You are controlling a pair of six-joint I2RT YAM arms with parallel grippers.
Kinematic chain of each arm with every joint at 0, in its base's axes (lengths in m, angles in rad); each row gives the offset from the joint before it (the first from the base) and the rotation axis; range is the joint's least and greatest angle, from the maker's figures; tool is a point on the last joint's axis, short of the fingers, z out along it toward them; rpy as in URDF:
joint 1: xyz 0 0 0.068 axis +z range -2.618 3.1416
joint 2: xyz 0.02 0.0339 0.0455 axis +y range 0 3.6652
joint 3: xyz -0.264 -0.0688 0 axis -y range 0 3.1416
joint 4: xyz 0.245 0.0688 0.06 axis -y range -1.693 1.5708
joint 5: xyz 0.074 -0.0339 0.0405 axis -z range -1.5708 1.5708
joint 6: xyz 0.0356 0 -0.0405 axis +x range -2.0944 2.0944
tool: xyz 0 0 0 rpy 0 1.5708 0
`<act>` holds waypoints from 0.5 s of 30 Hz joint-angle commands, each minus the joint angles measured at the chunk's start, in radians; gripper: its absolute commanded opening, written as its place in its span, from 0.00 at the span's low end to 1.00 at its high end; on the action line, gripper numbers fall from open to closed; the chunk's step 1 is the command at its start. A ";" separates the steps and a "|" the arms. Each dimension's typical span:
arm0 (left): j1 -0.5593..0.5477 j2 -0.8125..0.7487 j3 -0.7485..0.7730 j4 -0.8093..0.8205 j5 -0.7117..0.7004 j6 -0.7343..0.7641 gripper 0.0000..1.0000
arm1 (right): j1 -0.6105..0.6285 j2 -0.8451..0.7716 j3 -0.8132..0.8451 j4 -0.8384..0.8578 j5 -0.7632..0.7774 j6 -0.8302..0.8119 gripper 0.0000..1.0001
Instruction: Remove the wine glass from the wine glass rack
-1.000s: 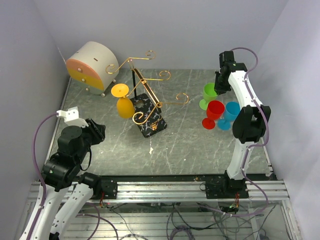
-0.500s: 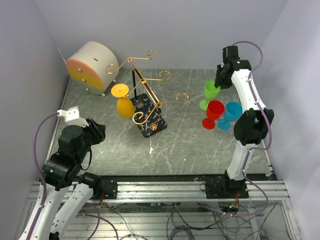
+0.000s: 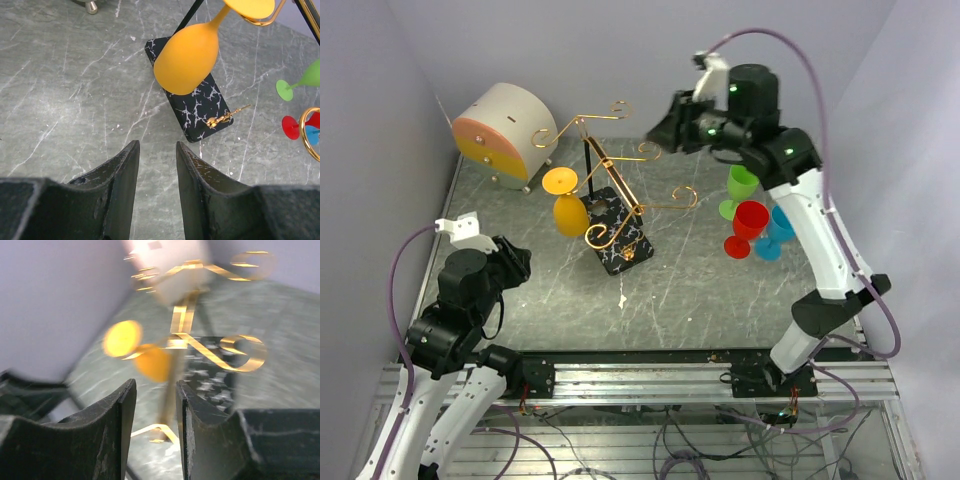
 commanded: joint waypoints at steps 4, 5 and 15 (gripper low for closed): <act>0.003 -0.018 0.001 0.013 -0.041 -0.008 0.46 | 0.214 0.161 0.090 0.108 -0.239 0.105 0.37; 0.003 -0.022 0.001 0.012 -0.044 -0.009 0.46 | 0.223 0.180 0.099 0.109 -0.237 0.106 0.37; 0.003 -0.063 0.002 0.004 -0.063 -0.022 0.46 | 0.284 0.306 0.125 0.113 -0.100 0.101 0.38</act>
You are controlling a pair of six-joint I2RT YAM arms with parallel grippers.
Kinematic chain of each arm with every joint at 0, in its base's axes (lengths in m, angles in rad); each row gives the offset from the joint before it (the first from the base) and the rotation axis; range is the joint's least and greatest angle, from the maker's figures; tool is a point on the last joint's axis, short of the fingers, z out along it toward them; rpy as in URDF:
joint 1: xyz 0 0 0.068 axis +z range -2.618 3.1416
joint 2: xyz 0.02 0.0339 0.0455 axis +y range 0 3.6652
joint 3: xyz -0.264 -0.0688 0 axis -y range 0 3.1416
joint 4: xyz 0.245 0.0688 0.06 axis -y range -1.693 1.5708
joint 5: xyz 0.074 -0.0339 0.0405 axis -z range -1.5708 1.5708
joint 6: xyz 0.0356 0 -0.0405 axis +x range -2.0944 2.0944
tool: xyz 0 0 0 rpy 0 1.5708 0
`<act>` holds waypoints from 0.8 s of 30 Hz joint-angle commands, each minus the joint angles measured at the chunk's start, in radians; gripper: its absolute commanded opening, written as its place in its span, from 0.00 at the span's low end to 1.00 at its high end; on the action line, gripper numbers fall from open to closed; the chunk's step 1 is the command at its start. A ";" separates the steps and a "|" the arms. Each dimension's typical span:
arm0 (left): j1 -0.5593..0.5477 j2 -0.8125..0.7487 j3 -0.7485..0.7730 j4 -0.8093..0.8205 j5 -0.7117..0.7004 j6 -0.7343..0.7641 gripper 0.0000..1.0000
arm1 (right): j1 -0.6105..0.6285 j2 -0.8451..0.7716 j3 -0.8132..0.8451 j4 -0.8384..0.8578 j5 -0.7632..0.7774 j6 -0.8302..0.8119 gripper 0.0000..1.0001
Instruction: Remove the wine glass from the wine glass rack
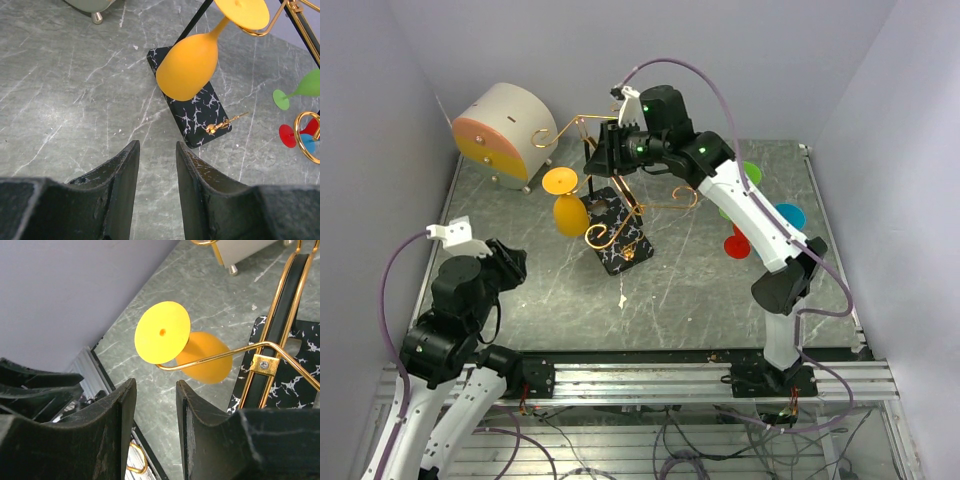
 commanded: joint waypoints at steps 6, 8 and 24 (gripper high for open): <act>0.003 -0.068 -0.001 0.004 -0.052 -0.025 0.45 | 0.047 0.093 0.047 0.005 0.125 -0.007 0.38; 0.004 -0.080 -0.004 0.005 -0.054 -0.026 0.45 | 0.052 0.116 0.065 0.005 0.127 -0.008 0.38; 0.004 -0.083 -0.001 0.003 -0.048 -0.026 0.45 | 0.066 0.201 0.145 0.031 0.153 -0.013 0.38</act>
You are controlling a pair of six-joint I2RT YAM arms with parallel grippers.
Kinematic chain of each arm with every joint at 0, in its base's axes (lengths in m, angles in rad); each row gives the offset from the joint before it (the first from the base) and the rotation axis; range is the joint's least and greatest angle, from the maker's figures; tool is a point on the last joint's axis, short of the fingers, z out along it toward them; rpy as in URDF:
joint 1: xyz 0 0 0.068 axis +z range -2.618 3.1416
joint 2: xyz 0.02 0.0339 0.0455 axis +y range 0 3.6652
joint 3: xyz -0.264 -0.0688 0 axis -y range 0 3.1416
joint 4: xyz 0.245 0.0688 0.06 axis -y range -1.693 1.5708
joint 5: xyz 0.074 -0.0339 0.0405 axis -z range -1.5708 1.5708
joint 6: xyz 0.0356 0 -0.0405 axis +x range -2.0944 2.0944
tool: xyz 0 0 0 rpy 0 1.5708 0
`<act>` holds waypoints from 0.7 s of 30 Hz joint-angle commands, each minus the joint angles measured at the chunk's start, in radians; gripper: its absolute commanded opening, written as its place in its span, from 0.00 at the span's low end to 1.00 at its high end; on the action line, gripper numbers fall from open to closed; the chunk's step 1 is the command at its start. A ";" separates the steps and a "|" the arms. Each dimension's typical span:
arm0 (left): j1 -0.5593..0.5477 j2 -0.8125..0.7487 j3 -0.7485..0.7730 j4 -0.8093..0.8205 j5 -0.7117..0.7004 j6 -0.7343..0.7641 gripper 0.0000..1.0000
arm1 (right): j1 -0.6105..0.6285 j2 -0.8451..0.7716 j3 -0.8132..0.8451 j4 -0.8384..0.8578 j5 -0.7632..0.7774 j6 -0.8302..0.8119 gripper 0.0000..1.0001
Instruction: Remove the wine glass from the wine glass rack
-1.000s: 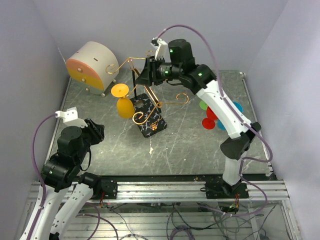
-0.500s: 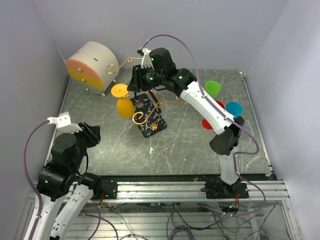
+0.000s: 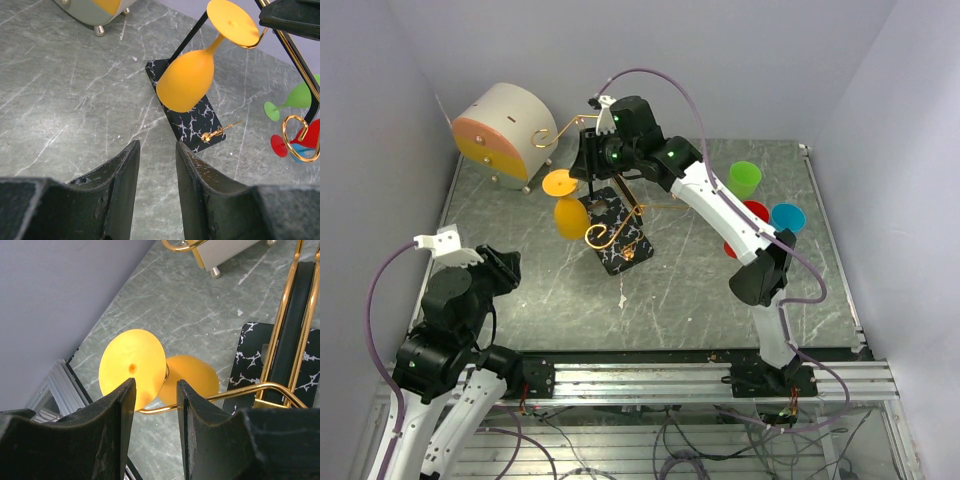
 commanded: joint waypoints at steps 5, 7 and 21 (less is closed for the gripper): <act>0.003 -0.006 0.001 0.006 -0.022 -0.006 0.45 | 0.012 0.052 0.059 0.021 0.002 -0.004 0.38; 0.003 -0.006 0.000 0.005 -0.022 -0.006 0.45 | 0.015 0.055 0.058 0.022 0.013 -0.005 0.38; 0.003 -0.009 0.000 0.005 -0.024 -0.007 0.45 | 0.027 0.016 0.019 0.075 -0.048 0.022 0.36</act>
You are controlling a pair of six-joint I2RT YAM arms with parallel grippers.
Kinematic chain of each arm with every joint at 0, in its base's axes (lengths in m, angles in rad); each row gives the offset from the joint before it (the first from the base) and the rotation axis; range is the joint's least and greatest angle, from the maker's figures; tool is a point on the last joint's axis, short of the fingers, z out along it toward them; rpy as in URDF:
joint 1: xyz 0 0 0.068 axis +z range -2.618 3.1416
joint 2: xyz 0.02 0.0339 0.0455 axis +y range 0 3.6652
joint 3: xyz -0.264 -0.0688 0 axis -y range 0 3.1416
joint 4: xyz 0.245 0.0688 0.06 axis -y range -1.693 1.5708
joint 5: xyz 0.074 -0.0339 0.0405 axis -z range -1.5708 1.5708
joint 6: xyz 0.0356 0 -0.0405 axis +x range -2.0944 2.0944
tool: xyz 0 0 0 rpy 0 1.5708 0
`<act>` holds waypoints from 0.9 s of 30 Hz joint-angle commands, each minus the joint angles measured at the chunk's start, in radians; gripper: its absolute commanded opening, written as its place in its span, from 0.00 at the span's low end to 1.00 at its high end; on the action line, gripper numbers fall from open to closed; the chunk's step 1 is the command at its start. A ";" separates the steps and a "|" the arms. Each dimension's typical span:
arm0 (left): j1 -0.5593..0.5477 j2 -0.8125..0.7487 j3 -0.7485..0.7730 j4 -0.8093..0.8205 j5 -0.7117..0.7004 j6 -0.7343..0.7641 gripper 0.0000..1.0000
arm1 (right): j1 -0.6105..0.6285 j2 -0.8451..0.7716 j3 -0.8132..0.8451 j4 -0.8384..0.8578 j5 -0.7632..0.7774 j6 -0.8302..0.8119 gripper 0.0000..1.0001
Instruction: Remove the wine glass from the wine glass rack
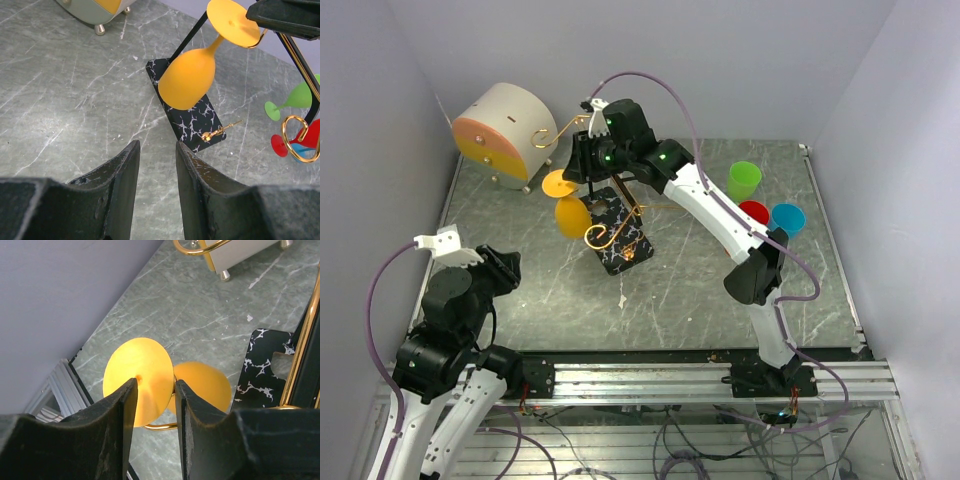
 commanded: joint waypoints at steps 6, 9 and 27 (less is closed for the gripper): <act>0.003 -0.011 0.000 0.010 -0.023 -0.005 0.45 | 0.018 -0.043 -0.027 0.066 -0.061 0.033 0.35; 0.003 -0.012 0.001 0.010 -0.023 -0.005 0.45 | 0.022 -0.050 -0.029 0.073 -0.059 0.037 0.34; 0.003 -0.010 -0.001 0.011 -0.022 -0.004 0.45 | 0.029 -0.100 -0.076 0.099 -0.062 0.043 0.31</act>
